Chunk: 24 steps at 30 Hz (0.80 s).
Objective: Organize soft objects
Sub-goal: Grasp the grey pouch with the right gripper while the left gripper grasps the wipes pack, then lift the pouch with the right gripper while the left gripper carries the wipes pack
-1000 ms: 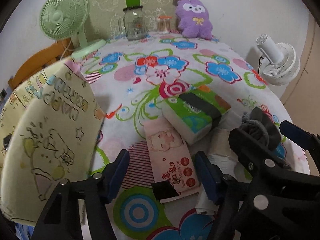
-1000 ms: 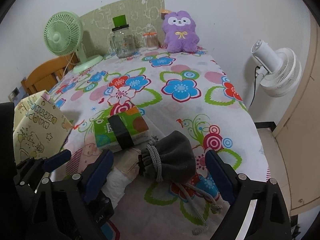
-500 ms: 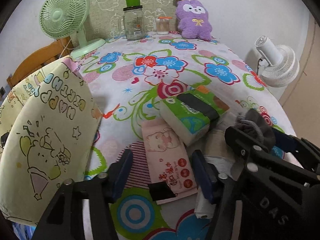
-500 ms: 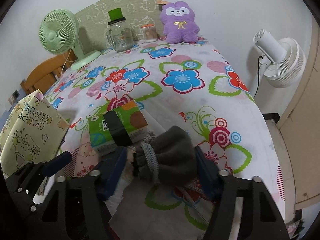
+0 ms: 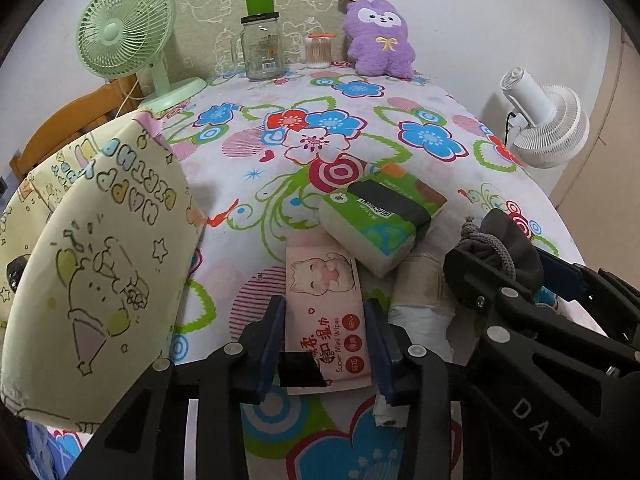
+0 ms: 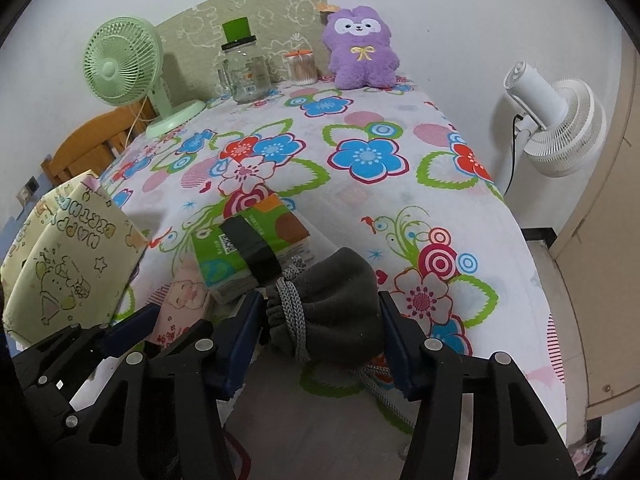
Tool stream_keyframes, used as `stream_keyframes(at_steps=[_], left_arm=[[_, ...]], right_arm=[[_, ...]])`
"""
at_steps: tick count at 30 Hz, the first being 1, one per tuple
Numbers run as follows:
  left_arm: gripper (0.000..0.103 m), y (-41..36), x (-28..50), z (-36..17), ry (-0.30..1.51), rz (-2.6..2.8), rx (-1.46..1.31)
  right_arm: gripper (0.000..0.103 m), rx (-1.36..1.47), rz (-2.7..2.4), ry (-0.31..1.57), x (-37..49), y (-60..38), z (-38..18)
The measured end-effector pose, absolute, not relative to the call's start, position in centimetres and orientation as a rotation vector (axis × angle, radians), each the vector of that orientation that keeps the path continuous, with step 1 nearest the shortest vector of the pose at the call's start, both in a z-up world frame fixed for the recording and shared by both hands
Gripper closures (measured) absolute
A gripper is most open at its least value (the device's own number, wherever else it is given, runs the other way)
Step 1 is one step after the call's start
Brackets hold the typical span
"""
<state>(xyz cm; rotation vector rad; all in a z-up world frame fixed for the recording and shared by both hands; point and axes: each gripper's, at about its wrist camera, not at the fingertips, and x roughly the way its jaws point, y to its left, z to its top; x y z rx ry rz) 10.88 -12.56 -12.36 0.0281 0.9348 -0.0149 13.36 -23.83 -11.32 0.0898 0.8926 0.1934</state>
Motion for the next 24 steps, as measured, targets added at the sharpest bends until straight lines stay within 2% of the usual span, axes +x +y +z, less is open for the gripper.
stream_keyframes(at_steps=[24], left_arm=[[0.063,-11.4,7.4,-9.6,0.855,-0.02,0.018]], right_arm=[[0.044,0.06,0.198,0.813,9.6,-22.4,-7.9]])
